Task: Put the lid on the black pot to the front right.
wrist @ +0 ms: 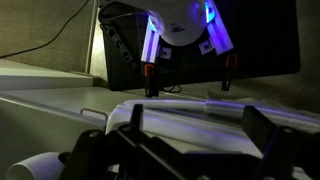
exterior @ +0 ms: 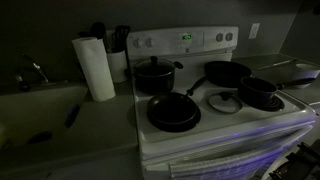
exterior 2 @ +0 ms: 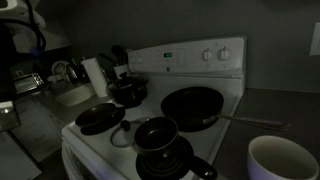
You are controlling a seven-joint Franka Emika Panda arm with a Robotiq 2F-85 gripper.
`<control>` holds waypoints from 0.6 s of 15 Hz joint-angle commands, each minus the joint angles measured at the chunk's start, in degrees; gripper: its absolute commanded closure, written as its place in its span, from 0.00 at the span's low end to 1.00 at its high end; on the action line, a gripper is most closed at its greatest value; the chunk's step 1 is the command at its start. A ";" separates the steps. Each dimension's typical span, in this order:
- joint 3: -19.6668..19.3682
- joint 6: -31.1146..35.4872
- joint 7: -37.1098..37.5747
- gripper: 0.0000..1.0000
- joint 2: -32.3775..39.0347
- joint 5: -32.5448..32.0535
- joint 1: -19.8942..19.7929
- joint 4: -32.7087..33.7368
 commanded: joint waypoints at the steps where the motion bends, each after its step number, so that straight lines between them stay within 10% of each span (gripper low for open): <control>1: -0.38 -0.07 0.35 0.00 0.14 -0.19 0.57 0.08; 9: -8.11 22.47 -10.79 0.00 3.94 -7.25 0.12 -2.51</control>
